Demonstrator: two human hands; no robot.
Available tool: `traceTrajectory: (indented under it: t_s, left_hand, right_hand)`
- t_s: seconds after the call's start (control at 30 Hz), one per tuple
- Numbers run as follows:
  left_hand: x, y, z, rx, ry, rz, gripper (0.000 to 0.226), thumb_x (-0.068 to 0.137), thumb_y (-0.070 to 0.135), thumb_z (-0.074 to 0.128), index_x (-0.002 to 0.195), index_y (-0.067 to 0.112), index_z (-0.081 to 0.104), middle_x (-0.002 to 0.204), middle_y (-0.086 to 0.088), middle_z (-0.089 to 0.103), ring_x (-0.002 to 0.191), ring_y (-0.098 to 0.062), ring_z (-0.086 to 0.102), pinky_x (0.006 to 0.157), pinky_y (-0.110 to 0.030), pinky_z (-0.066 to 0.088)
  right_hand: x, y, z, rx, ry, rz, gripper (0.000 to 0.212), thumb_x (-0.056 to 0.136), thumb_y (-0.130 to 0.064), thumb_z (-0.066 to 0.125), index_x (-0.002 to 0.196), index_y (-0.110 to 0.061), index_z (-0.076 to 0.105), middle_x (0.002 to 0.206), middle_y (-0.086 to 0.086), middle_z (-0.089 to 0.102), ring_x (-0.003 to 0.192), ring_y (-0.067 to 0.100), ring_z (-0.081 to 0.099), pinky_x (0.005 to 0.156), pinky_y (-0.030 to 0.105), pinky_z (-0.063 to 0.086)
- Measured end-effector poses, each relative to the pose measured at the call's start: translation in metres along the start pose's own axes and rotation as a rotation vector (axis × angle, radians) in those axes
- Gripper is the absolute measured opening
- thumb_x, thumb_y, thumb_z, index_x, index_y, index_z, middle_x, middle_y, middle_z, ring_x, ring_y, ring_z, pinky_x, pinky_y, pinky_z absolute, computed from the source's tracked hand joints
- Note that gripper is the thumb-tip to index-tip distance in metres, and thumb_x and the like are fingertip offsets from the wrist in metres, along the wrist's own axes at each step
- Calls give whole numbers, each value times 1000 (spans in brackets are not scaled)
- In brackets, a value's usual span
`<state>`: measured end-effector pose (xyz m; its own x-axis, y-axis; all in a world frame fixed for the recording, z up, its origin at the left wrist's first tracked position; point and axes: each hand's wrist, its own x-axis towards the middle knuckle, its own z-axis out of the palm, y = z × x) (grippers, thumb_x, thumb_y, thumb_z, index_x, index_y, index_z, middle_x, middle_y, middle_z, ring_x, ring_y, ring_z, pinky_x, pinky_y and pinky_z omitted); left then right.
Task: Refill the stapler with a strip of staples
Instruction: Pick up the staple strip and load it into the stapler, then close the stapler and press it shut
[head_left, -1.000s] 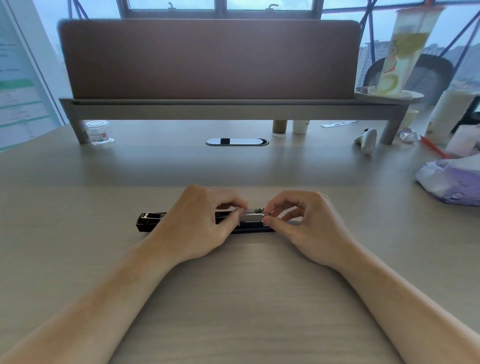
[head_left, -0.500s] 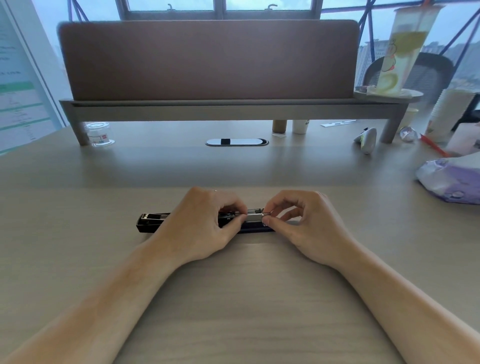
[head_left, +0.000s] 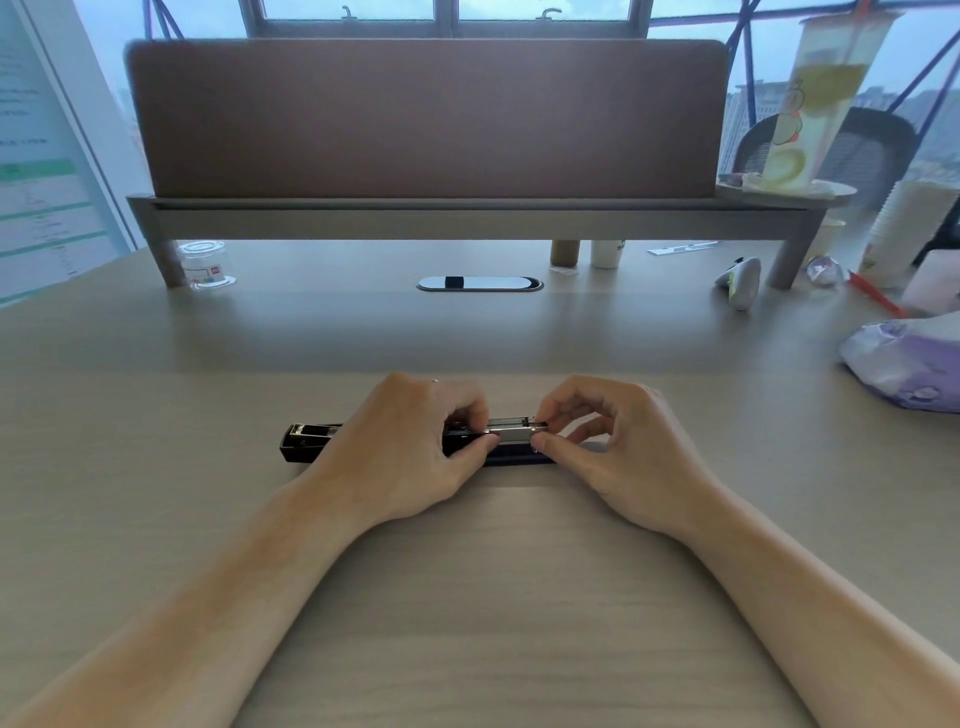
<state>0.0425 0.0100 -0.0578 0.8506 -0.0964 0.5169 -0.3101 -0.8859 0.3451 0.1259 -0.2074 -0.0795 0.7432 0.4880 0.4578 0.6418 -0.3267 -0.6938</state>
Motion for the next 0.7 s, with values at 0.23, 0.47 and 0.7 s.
traceTrajectory:
  t_s: [0.23, 0.47, 0.7]
  left_hand:
    - [2, 5, 2, 17, -12, -6, 15, 83, 36, 79, 81, 27, 68, 63, 6, 67, 51, -3, 52, 58, -27, 48]
    - [-1, 5, -13, -66, -83, -89, 41, 79, 35, 85, 104, 32, 53, 102, 15, 76, 91, 4, 72, 85, -19, 55]
    - [-1, -33, -74, 169, -490, -218, 25, 77, 34, 85, 99, 33, 72, 92, 16, 77, 88, -3, 70, 83, -30, 54]
  right_hand:
    - [1, 2, 1, 11, -14, -11, 13, 84, -17, 84, 86, -26, 75, 86, -6, 78, 82, 14, 76, 76, 42, 64]
    - [0, 2, 2, -5, -64, -57, 19, 89, -15, 80, 101, -29, 75, 95, -9, 77, 92, 14, 74, 79, 34, 62]
    - [0, -1, 1, 43, -47, -3, 25, 87, -12, 83, 99, -31, 71, 89, -14, 75, 77, 14, 73, 79, 36, 62]
